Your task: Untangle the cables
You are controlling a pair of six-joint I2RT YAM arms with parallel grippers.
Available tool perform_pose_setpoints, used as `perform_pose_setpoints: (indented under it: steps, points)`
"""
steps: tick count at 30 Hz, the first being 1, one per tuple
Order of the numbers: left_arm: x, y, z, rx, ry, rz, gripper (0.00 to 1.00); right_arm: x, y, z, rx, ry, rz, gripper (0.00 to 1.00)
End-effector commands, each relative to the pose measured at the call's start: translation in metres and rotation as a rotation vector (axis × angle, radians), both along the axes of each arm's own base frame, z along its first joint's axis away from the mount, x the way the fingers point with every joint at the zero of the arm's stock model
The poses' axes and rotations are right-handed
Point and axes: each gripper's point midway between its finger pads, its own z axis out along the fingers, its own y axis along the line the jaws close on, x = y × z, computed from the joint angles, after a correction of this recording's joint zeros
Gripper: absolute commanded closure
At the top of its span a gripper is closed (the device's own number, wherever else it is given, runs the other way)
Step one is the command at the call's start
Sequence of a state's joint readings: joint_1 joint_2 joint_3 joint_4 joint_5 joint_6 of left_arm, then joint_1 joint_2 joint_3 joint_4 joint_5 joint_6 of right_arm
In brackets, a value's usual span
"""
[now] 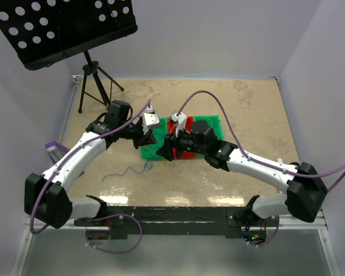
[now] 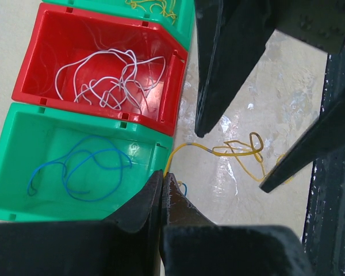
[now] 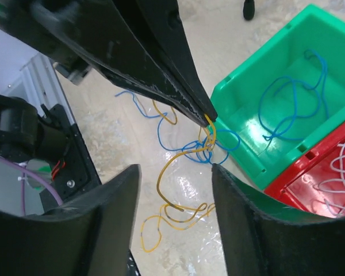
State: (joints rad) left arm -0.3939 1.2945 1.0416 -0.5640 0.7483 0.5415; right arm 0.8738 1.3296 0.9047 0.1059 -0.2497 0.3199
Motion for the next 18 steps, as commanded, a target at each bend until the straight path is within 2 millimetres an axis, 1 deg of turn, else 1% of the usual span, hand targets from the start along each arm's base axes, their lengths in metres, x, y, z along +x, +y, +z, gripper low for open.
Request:
perform_pose_setpoints:
  steps: [1, 4, 5, 6, 7, 8, 10, 11, 12, 13, 14, 15, 17, 18]
  points:
    - [0.007, -0.005, 0.021, -0.041, -0.051, -0.008, 1.00, 0.010, 0.011, 0.015, 0.017, -0.042, -0.017, 0.48]
    - [0.004, -0.006, 0.022, -0.044, -0.046, -0.018, 1.00, 0.019, 0.007, 0.020, 0.018, -0.055, -0.081, 0.68]
    - [0.003, -0.006, 0.020, -0.043, -0.040, -0.021, 1.00, 0.021, 0.005, 0.025, 0.026, -0.064, -0.100, 0.80]
    - [0.003, -0.005, 0.020, -0.042, -0.038, -0.021, 1.00, 0.024, 0.001, 0.030, 0.036, -0.076, -0.127, 0.87]
    - [0.003, -0.005, 0.019, -0.039, -0.039, -0.020, 1.00, 0.027, -0.003, 0.038, 0.050, -0.087, -0.158, 1.00]
    - [0.003, -0.004, 0.018, -0.035, -0.039, -0.017, 1.00, 0.030, -0.008, 0.044, 0.053, -0.100, -0.190, 1.00]
    - [0.003, -0.003, 0.013, -0.026, -0.032, -0.016, 0.99, 0.030, -0.017, 0.062, 0.079, -0.125, -0.219, 1.00]
    - [0.003, -0.003, 0.011, -0.020, -0.032, -0.016, 0.99, 0.029, -0.021, 0.075, 0.102, -0.144, -0.229, 1.00]
    - [0.003, -0.002, 0.007, -0.014, -0.028, -0.015, 0.97, 0.026, -0.024, 0.089, 0.128, -0.160, -0.228, 1.00]
    - [0.004, -0.001, 0.004, -0.007, -0.024, -0.010, 0.92, 0.023, -0.027, 0.100, 0.151, -0.173, -0.229, 1.00]
    - [0.004, -0.001, 0.002, -0.001, -0.018, -0.004, 0.83, 0.021, -0.030, 0.113, 0.176, -0.185, -0.230, 1.00]
    - [0.005, 0.000, 0.000, 0.005, -0.011, 0.004, 0.73, 0.019, -0.032, 0.120, 0.181, -0.189, -0.230, 1.00]
    - [0.006, 0.000, 0.002, 0.000, -0.006, 0.013, 0.57, 0.016, -0.035, 0.129, 0.188, -0.193, -0.231, 1.00]
    - [0.006, 0.000, 0.006, -0.009, -0.014, 0.014, 0.50, 0.018, -0.038, 0.130, 0.181, -0.194, -0.247, 1.00]
